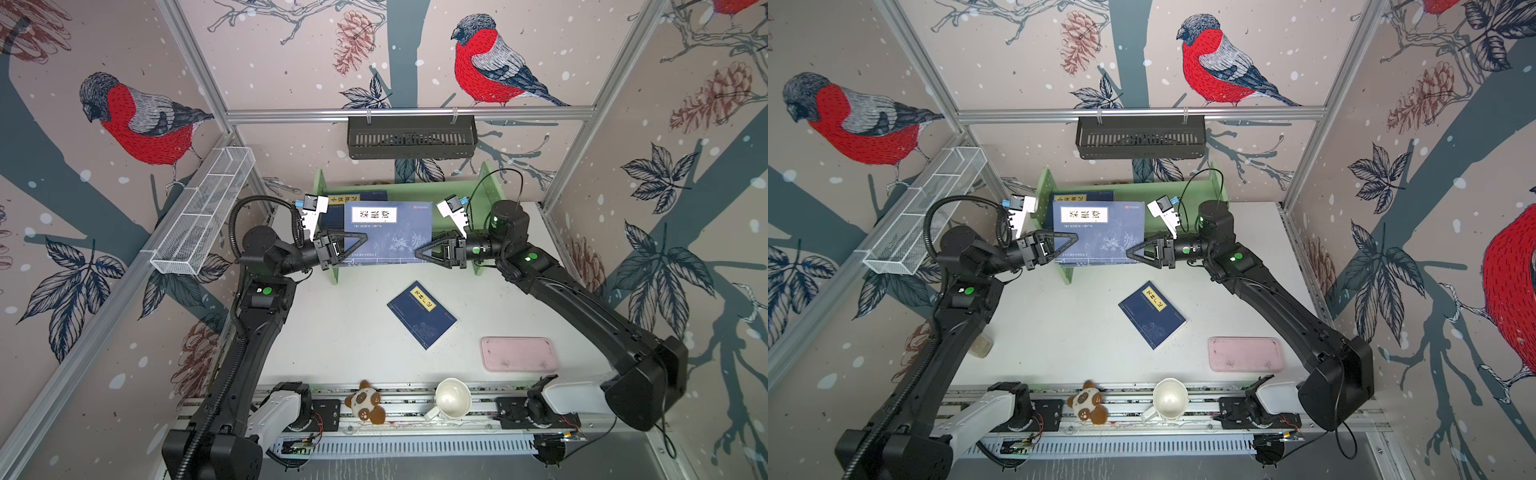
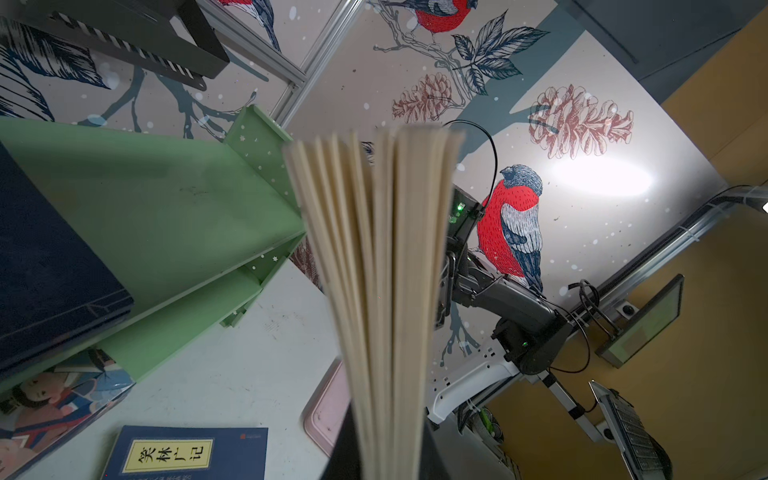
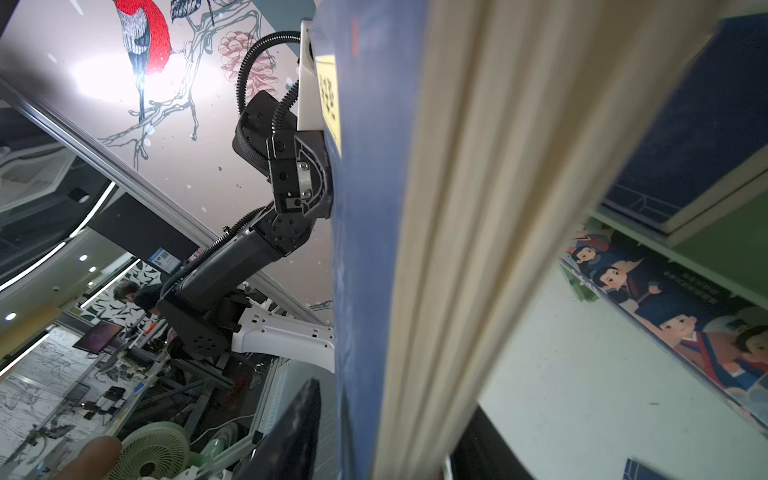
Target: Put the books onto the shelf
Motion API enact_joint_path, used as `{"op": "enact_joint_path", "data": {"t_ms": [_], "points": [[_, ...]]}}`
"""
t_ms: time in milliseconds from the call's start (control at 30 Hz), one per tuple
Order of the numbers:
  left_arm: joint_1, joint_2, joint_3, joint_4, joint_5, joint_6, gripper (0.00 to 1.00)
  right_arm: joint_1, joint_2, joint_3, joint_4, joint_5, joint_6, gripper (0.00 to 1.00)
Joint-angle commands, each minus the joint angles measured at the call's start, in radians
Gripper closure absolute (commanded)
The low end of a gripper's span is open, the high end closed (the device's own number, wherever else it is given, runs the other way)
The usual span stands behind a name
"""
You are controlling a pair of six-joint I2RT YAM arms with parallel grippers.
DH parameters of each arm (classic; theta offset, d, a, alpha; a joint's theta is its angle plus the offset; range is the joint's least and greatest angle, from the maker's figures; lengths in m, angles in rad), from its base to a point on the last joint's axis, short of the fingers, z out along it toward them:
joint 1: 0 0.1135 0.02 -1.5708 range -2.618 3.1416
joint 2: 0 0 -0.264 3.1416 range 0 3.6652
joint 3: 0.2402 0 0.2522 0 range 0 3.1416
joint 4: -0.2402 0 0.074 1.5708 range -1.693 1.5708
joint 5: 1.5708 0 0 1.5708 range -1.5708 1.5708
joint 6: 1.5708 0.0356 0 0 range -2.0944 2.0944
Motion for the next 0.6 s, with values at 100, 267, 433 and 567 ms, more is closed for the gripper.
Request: {"op": "enact_joint_path", "data": {"t_ms": [100,267,433,567], "points": [[0.004,-0.004,0.001,0.15,-0.024,-0.086,1.0,0.0,-0.014,-0.031,0.135,0.055,0.087,0.58],[0.003,-0.009,-0.002,0.137,-0.024,-0.081,1.0,0.002,-0.003,-0.038,0.164,0.087,0.122,0.75],[0.004,-0.002,-0.01,0.079,-0.05,-0.051,1.0,0.005,-0.006,-0.063,0.245,0.113,0.179,0.85],[0.003,-0.002,0.0,0.014,-0.082,-0.009,1.0,0.016,0.006,-0.044,0.258,0.137,0.198,0.95]]}}
